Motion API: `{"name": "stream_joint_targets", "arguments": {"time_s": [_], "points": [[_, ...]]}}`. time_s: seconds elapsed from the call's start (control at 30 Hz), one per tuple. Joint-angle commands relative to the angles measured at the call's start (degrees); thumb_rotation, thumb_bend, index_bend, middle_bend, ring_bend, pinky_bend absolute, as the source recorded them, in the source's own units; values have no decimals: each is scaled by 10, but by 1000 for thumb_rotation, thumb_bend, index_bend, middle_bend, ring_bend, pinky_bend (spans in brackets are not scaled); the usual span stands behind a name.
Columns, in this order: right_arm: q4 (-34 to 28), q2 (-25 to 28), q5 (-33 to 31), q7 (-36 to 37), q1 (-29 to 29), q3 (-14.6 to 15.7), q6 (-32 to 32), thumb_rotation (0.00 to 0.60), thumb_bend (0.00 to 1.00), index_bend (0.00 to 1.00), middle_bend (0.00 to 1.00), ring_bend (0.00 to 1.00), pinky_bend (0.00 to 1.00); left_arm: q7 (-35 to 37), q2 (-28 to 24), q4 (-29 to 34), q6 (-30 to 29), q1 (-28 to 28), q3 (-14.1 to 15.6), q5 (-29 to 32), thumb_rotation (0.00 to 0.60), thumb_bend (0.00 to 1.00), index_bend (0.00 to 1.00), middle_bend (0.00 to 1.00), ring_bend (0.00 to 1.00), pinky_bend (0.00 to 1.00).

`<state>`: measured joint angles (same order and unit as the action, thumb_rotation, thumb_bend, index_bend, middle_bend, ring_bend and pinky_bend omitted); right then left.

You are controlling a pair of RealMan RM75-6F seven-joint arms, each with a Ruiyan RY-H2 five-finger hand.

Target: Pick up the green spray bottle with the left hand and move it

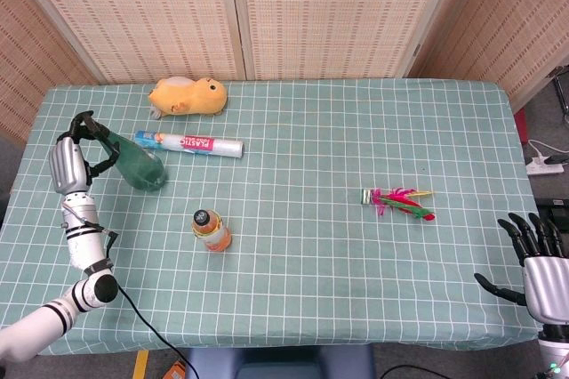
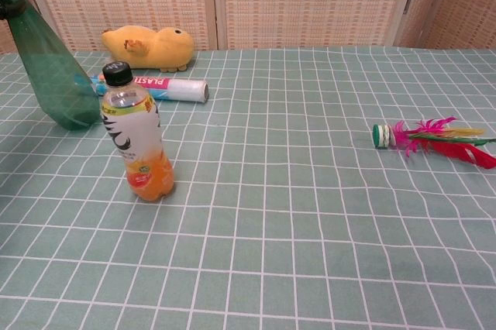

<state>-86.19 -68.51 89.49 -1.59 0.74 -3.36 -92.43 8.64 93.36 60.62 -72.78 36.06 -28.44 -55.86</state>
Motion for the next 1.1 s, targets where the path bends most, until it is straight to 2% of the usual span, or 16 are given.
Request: {"name": "stream_joint_targets", "arguments": {"time_s": [0.03, 0.4, 0.7, 1.1], "points": [[0, 0, 0, 1, 0, 0, 0, 600, 0, 182, 122, 0, 0, 0, -1, 4, 2, -2, 1, -1, 600, 273, 175, 400, 375, 237], [1, 0, 1, 5, 0, 0, 0, 600, 0, 184, 125, 0, 0, 8, -10, 22, -2, -14, 10, -24, 600, 237, 5, 253, 305, 207], [3, 1, 3, 11, 0, 1, -1, 600, 0, 185, 128, 0, 0, 3, -33, 48, -4, -34, 19, -32, 600, 222, 0, 202, 248, 206], [6, 2, 7, 23, -1, 3, -2, 600, 0, 177, 130, 0, 0, 16, -76, 87, 46, -61, 44, -31, 600, 169, 0, 30, 70, 112]]}}
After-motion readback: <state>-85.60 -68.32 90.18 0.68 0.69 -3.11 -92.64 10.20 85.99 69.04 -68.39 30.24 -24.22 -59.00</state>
